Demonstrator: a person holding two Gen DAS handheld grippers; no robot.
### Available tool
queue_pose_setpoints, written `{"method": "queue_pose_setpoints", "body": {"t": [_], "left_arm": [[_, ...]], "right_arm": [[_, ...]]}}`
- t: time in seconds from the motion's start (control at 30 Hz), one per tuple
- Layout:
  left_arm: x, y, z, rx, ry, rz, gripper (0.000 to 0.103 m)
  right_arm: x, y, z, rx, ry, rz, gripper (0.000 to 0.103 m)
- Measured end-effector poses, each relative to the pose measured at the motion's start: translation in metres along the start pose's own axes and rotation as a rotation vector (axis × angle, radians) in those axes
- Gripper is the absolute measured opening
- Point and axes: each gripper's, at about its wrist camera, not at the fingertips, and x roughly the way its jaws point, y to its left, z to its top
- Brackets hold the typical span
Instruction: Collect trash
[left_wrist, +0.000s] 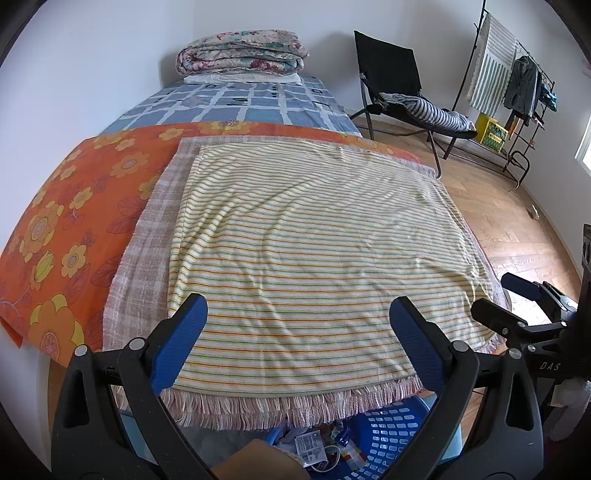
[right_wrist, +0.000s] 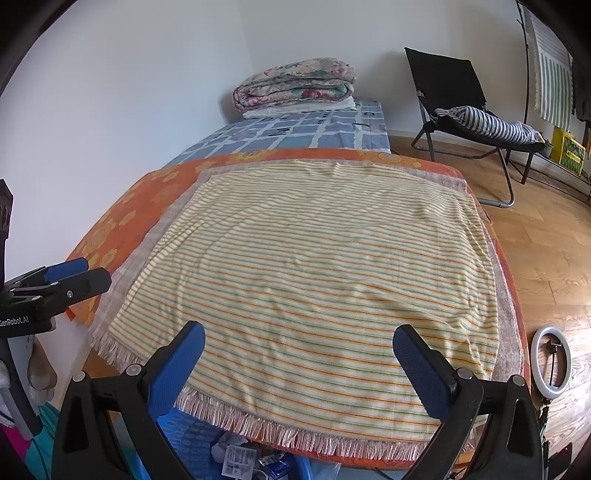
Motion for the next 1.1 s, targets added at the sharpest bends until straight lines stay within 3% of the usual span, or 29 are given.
{"method": "queue_pose_setpoints", "body": {"t": [1.1], "left_arm": [[0.0000, -0.0023, -0.0011, 0.005, 0.003, -0.003, 0.101]], "right_arm": [[0.0043, -0.0021, -0.0025, 0.010, 0.012, 0.003, 0.103]]}}
